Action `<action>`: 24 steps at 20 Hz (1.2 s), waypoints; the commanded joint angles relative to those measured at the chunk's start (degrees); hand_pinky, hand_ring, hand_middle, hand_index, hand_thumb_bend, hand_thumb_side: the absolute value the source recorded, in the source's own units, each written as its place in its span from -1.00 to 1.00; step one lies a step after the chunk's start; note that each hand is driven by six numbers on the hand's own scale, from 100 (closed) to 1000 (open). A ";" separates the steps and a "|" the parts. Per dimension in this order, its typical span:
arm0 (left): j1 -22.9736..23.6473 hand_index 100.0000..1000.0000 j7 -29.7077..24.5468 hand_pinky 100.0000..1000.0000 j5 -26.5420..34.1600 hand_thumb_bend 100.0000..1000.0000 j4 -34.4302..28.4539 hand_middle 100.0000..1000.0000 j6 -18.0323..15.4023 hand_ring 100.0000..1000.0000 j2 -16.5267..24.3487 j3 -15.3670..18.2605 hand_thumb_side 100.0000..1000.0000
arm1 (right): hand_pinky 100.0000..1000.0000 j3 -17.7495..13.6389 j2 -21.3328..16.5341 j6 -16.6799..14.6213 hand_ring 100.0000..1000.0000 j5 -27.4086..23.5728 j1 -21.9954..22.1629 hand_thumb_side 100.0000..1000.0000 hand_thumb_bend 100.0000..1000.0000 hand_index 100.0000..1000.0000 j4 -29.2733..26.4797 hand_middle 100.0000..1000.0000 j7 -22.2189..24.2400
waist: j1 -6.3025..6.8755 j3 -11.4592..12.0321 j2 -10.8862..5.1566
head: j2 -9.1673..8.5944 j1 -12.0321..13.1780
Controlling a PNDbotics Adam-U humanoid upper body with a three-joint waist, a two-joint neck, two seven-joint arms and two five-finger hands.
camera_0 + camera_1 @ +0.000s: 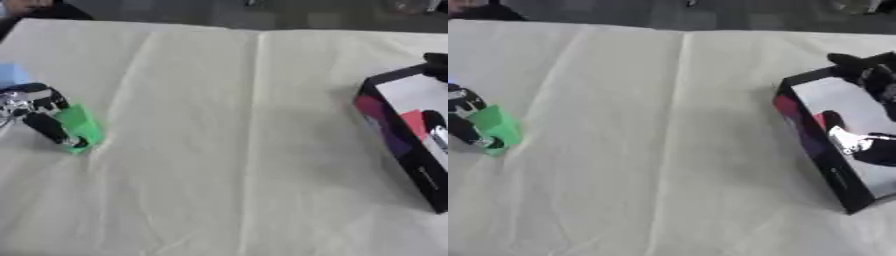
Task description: Pick up the objects with one hand, pass them to the other hand, and then place them into the box on the other side of the table.
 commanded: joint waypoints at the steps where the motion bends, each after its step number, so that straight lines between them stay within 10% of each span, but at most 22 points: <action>1: -0.94 0.16 -10.18 0.91 -0.26 -0.26 -0.78 0.53 10.77 0.77 1.13 0.57 -0.80 | 1.00 -0.54 -1.02 0.19 0.90 0.24 -0.18 -0.68 -1.00 1.00 -0.86 0.97 -0.26 | 0.10 -0.09 0.06 | 0.02 0.14; 13: -0.74 -0.03 -8.81 0.79 0.55 -0.76 -11.65 0.40 16.02 0.62 3.74 3.28 -1.00 | 1.00 -1.16 -1.90 -0.90 0.90 -2.10 -0.38 -0.58 -1.00 1.00 -0.86 0.97 -0.61 | 0.32 0.02 -0.32 | 0.16 -0.70; 24: -2.06 -0.12 -0.87 0.52 -3.24 -1.00 -24.94 0.05 9.80 0.16 -3.79 12.17 -1.00 | 1.00 1.38 -6.76 -6.59 0.93 -10.14 -10.49 -0.33 -1.00 1.00 -0.86 0.96 -1.59 | -0.57 1.47 -1.56 | 0.83 -4.36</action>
